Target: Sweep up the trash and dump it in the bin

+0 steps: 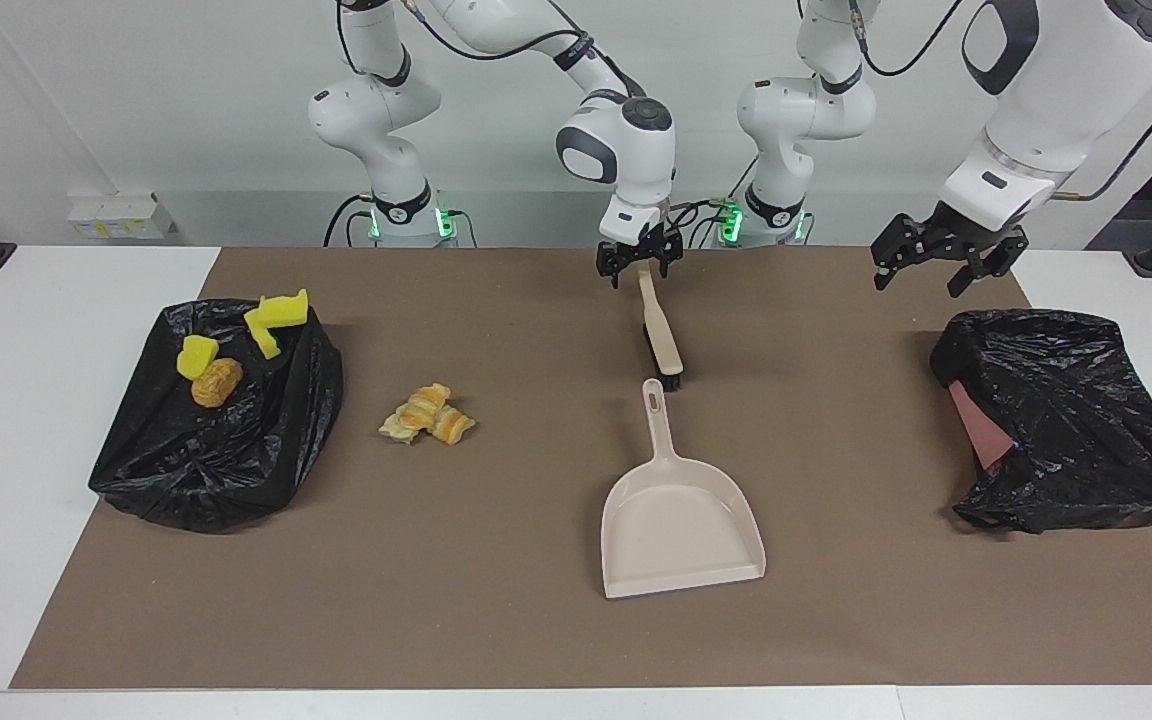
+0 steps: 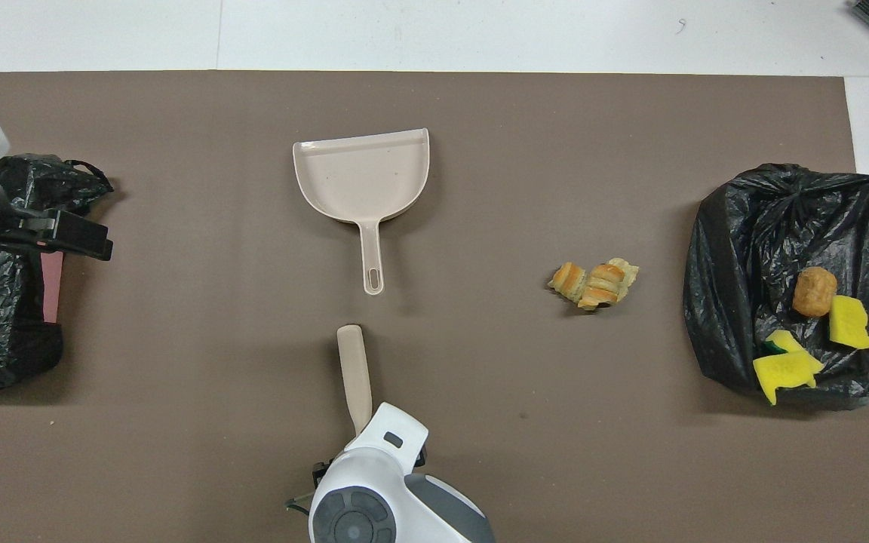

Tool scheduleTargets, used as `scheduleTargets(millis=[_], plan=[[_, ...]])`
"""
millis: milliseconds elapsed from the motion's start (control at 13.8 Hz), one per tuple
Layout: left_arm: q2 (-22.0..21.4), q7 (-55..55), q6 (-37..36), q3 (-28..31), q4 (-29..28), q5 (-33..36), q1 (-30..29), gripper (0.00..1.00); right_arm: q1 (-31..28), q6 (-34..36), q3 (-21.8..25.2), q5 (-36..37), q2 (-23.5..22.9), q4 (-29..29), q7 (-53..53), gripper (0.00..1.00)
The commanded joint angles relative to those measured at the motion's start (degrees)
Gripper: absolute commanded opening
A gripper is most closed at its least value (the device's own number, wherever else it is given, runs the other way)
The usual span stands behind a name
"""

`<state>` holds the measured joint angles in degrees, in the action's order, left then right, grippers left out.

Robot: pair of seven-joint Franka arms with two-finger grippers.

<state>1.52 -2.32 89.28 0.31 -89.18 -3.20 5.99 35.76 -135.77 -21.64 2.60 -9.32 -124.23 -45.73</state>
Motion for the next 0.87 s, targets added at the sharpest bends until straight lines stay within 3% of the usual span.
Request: scheduleTargets(millis=[0,73,218,363,435,798], plan=[[-1.08,-0.76,0.01,-0.48,-1.17,0.82,-0.71,1.00,-0.08,-1.16,-0.06,-1.28,1.14,-1.19,0.02,1.00],[-1.08,-0.76,0.01,-0.48,-1.17,0.82,-0.71,1.00,-0.08,-1.16,-0.06,-1.28,1.14,-1.01,0.02,0.81],[-1.08,-0.76,0.01,-0.48,-1.17,0.82,-0.71,1.00,0.01,-0.81,-0.06,-1.28,1.14,-0.92,0.02,0.58],[-1.08,-0.76,0.01,-0.48,-1.17,0.82,-0.80,1.00,0.01,-0.20,-0.06,-1.28,1.14,-0.92,-0.06,0.05],[-1.08,-0.76,0.01,-0.48,-1.17,0.82,-0.71,1.00,0.01,-0.20,-0.06,-1.37,1.06,-0.66,-0.76,0.00],[-1.08,-0.76,0.01,-0.48,-1.17,0.82,-0.71,1.00,-0.95,2.60,0.11,-2.60,0.44,1.80,0.63,0.00]])
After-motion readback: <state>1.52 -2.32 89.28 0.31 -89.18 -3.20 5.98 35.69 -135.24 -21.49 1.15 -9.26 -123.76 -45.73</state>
